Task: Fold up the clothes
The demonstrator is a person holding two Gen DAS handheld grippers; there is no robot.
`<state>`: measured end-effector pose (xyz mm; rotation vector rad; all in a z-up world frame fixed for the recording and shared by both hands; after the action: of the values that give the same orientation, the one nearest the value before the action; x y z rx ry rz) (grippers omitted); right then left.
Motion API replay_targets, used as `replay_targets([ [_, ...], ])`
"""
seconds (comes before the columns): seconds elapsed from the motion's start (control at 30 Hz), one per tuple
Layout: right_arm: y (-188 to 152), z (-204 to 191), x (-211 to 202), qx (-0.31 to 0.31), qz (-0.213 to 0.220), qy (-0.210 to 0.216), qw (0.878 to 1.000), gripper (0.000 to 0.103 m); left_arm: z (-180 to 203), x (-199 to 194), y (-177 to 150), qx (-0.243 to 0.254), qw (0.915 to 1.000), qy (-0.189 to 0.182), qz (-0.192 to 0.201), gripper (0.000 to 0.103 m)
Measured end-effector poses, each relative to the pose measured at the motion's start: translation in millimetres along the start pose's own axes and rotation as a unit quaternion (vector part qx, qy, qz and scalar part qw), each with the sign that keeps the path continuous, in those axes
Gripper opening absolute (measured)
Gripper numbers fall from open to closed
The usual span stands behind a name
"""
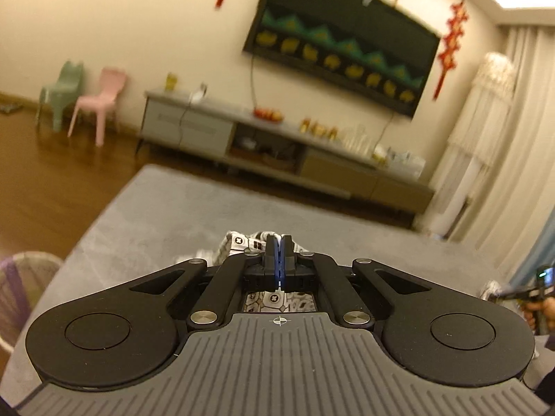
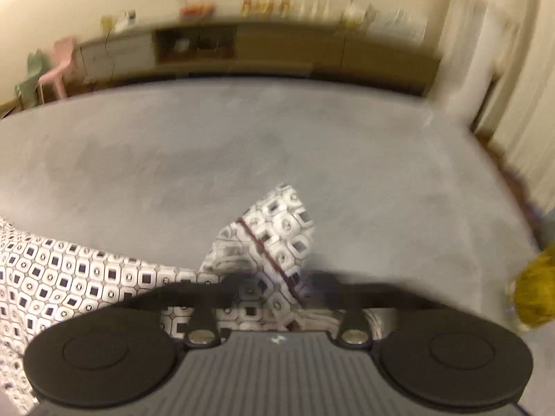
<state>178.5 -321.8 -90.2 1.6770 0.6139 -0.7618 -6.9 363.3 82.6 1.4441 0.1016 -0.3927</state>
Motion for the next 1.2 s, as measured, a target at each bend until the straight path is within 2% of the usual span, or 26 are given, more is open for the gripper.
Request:
replay_targets([
  [0.07,32,6,-38,0.048,0.08,0.035,0.995,0.002,-8,-14,21,-0.013,0.999,0.001,0.042,0.0],
  [0.1,49,12,-60,0.085,0.117,0.058,0.988,0.002,-14,-16,34,-0.019,0.9981,0.004,0.058,0.0],
  [0.17,83,28,-87,0.149,0.169,0.077,0.971,0.002,-33,-5,65,-0.034,0.996,0.02,0.08,0.0],
  [0.2,100,35,-88,0.169,0.179,0.065,0.967,0.002,-46,11,80,-0.051,0.9948,0.03,0.083,0.0],
  [0.27,126,48,-67,0.201,0.167,0.031,0.965,0.002,-73,60,107,-0.088,0.9918,0.052,0.077,0.0],
  [0.3,133,54,-49,0.219,0.15,0.01,0.964,0.002,-81,92,115,-0.085,0.9926,0.06,0.062,0.0],
  [0.37,138,66,-11,0.243,0.116,-0.05,0.962,0.003,-86,162,108,-0.057,0.9955,0.074,-0.008,0.0],
  [0.4,136,71,7,0.249,0.097,-0.082,0.96,0.007,-84,192,95,-0.059,0.9947,0.063,-0.055,0.0],
  [0.43,128,73,22,0.247,0.073,-0.103,0.961,0.015,-76,211,77,-0.051,0.9933,0.043,-0.094,0.0],
  [0.47,120,76,34,0.247,0.052,-0.117,0.961,0.018,-61,213,59,-0.023,0.9927,0.024,-0.116,0.0],
  [0.5,110,77,37,0.251,0.046,-0.105,0.961,0.026,-46,211,41,0.01,0.991,0.004,-0.133,0.002],
  [0.53,100,78,32,0.256,0.051,-0.086,0.962,0.045,-31,208,23,0.044,0.9876,-0.015,-0.15,0.019],
  [0.57,90,77,27,0.254,0.053,-0.068,0.963,0.054,-18,196,3,0.088,0.9817,-0.03,-0.166,0.031],
  [0.6,80,76,22,0.253,0.053,-0.052,0.965,0.062,-6,181,-19,0.136,0.973,-0.044,-0.181,0.05],
  [0.7,56,72,9,0.258,0.043,-0.017,0.965,0.062,-4,146,-79,0.212,0.9499,-0.03,-0.228,0.063],
  [0.8,41,60,2,0.27,0.036,0.001,0.962,0.062,-3,132,-109,0.209,0.9457,-0.053,-0.243,0.063],
  [0.87,34,44,-10,0.254,0.033,0.003,0.967,0.062,8,132,-117,0.223,0.943,-0.064,-0.239,0.07],
  [0.93,26,31,-20,0.244,0.032,0.012,0.969,0.063,17,135,-126,0.248,0.9353,-0.071,-0.242,0.073],
  [1.0,18,19,-29,0.239,0.034,0.024,0.97,0.067,27,131,-132,0.271,0.9265,-0.094,-0.244,0.072],
  [1.2,0,16,-33,0.254,0.025,0.021,0.967,0.07,33,97,-114,0.251,0.9372,-0.139,-0.199,0.074],
])
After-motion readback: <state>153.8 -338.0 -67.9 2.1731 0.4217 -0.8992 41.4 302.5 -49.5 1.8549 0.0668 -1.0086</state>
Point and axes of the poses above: each gripper's, at about its wrist camera, not at the fingertips, and x roughly the way its jaws point, z to its right, y to its top, the point moved 7 cm from there along x, roughly the way its jaws point, and after that the axes turned 13 degrees about x, right-handed, at the moved point
